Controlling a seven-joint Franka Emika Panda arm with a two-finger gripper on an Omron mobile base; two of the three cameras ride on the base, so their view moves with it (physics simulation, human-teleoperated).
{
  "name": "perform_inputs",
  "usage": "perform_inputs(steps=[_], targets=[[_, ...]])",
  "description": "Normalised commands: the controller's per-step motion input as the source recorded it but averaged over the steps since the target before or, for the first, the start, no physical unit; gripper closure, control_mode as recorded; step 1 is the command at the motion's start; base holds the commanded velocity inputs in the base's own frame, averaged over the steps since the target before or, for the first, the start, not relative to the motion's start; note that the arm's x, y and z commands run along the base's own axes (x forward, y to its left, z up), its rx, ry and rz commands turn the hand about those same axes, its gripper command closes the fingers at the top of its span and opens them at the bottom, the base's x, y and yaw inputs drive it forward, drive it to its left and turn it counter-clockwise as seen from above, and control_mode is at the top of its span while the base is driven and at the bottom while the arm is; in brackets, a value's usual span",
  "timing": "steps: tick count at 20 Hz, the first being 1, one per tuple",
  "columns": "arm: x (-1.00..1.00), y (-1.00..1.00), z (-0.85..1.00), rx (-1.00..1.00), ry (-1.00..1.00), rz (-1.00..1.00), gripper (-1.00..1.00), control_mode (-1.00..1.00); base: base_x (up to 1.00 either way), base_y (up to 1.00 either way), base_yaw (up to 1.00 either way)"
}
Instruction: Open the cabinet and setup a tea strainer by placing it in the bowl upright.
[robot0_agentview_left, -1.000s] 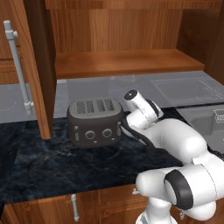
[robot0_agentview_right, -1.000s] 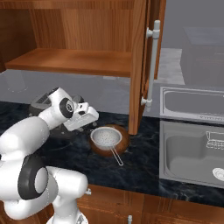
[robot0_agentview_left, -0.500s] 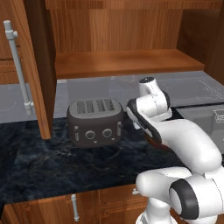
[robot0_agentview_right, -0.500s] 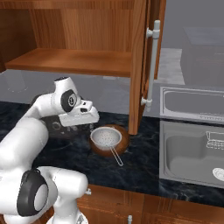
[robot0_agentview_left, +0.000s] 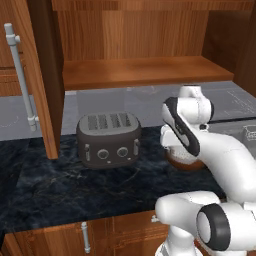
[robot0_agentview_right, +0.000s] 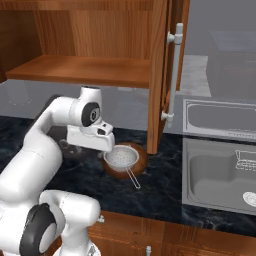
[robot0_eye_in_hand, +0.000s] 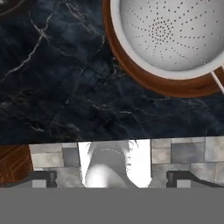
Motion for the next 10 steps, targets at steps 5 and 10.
perform_inputs(steps=[5, 10], targets=[[-0.78, 0.0, 0.48, 0.2, -0.13, 0.0, -1.0, -1.0, 0.0, 0.0, 0.0], [-0.38, 0.0, 0.57, 0.04, -0.15, 0.0, -1.0, -1.0, 0.0, 0.0, 0.0]])
